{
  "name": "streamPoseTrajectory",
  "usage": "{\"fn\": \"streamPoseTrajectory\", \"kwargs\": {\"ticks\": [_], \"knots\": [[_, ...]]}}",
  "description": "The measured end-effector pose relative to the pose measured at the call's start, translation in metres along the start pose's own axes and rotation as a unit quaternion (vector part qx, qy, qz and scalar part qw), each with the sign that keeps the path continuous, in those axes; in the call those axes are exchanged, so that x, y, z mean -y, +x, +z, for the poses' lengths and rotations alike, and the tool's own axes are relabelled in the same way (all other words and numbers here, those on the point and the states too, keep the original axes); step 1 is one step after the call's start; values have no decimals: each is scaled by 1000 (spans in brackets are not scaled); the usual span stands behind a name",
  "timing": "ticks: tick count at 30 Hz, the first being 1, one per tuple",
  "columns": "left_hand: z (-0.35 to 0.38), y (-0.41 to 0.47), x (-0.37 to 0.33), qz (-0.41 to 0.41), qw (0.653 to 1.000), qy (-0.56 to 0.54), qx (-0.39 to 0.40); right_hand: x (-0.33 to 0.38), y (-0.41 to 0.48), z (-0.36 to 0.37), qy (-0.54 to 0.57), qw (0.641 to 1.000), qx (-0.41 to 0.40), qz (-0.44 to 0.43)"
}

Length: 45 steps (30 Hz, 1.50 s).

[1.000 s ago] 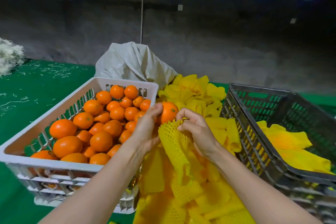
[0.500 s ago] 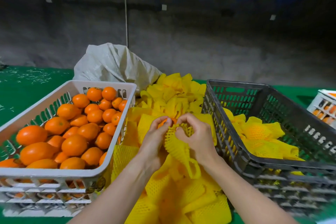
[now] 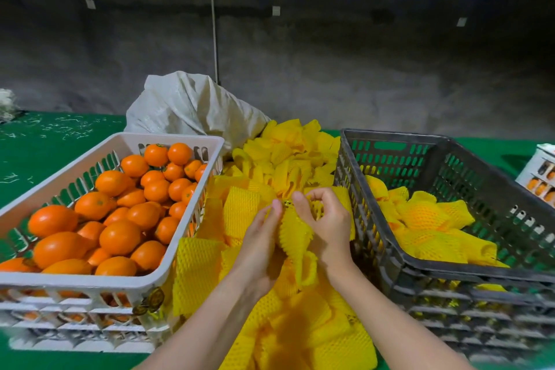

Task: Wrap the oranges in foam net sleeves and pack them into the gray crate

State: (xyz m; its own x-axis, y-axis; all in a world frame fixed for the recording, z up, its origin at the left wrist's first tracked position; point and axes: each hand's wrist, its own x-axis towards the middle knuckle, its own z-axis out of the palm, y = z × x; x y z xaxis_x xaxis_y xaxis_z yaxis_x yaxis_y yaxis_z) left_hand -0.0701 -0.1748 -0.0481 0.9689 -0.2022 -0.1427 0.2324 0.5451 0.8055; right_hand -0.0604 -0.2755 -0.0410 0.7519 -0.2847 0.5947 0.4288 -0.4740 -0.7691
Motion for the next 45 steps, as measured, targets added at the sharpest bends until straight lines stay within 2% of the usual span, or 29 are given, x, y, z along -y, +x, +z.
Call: {"fn": "streamPoseTrajectory", "kwargs": {"ticks": [3,6,11,14,18,20,23,25,28,31,36,42,45], "knots": [[2,3,-1,-42,998,-45,-30,1,1,4,-30,999,15,-19],[-2,6,-8,-81,994,-74,-22,-2,9,2,2,1000,31,3],[-7,9,-12,-104,993,-41,-33,-7,15,-1,54,995,63,60],[-12,10,-10,-113,993,-36,-10,-8,16,-1,79,990,73,91],[-12,13,-11,-102,993,-29,45,-9,13,-3,148,972,104,150],[-13,14,-12,-95,994,-37,44,-10,12,-1,170,958,140,184],[-16,12,-9,-73,997,-32,22,-13,14,-2,149,942,205,219],[-18,12,-10,-47,999,-9,-3,-13,18,-7,137,948,196,210],[-19,15,-14,-22,998,34,-46,-4,17,-17,183,948,203,163],[-15,19,-17,-18,995,46,-92,8,4,-14,253,907,267,204],[-11,22,-19,31,971,71,-224,11,-6,-6,329,875,229,270],[-9,22,-24,108,960,107,-235,6,-6,0,456,787,220,353],[-11,21,-27,50,972,50,-226,12,-9,-4,506,751,266,332]]}}
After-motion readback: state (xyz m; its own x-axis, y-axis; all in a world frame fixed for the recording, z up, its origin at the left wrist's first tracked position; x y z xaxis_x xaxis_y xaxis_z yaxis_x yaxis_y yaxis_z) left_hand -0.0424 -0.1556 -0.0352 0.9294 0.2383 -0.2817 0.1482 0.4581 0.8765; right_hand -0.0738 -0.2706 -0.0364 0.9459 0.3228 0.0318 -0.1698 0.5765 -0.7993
